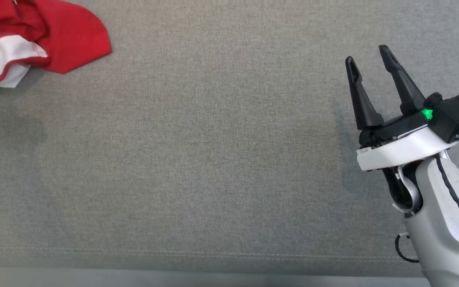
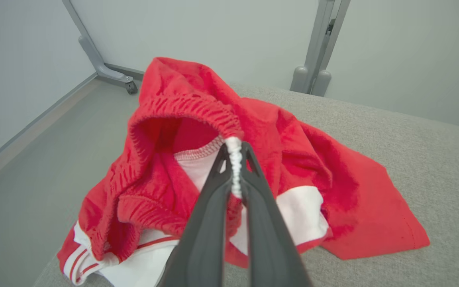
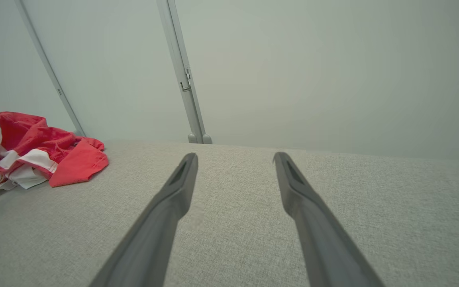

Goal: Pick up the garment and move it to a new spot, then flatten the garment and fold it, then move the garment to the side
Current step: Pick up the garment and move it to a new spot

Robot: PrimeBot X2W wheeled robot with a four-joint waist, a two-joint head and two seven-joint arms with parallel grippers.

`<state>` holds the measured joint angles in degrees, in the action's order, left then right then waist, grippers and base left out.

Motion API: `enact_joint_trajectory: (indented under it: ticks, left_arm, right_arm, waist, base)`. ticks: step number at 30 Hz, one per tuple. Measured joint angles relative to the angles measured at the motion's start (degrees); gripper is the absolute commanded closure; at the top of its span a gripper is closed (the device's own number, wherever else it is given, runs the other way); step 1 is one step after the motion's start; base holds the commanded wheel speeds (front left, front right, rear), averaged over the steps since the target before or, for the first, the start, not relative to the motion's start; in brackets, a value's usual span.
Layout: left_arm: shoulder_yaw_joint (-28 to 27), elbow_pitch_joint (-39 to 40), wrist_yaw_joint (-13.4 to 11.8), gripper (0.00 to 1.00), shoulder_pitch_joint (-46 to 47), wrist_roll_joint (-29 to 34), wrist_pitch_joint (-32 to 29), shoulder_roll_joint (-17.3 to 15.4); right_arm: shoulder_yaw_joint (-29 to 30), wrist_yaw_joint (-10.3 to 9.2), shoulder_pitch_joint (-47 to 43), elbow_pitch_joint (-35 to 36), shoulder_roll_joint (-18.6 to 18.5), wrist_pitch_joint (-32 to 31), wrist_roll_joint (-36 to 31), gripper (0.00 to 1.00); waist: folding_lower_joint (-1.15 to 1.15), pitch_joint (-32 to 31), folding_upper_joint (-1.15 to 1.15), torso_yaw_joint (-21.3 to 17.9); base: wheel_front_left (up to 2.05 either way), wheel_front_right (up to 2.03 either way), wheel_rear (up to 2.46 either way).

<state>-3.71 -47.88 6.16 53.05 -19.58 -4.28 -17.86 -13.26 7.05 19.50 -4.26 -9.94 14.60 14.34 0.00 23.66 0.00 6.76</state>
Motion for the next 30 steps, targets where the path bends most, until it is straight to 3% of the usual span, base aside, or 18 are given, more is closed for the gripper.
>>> enact_joint_trajectory:
  ticks: [9, 18, 27, 30]
  left_arm:
    - [3.3, 3.6, 1.0, 1.00, 0.0, 0.0, 4.9, 0.4]
    - [9.3, 7.3, 1.2, 1.00, -0.2, -1.0, 5.9, 2.0]
    - [21.9, 14.5, 1.2, 1.00, -2.6, -4.9, 3.7, 5.1]
    - [25.1, 18.5, 1.2, 1.00, -2.7, -9.6, 2.8, 8.3]
  right_arm:
    - [0.4, 0.01, -1.7, -1.1, 3.5, 0.0, 2.1, 0.00]
    - [1.2, 0.01, -5.5, -2.8, 4.8, 0.0, 3.5, 0.00]
    - [1.3, 0.01, -9.0, -3.6, 5.6, 0.0, 4.3, 0.00]
    - [1.4, 0.01, -9.7, -3.6, 5.7, 0.0, 4.4, 0.00]
  waist:
    - [0.00, -6.0, 0.00, -1.4]
    - [0.00, -11.6, 0.00, -4.1]
    - [0.00, -17.2, 0.00, -8.8]
    - [0.00, -18.5, 0.00, -10.8]
  base:
    - [0.00, 0.00, 0.00]
    - [0.00, 0.00, 0.00]
    - [0.00, 0.00, 0.00]
    - [0.00, 0.00, 0.00]
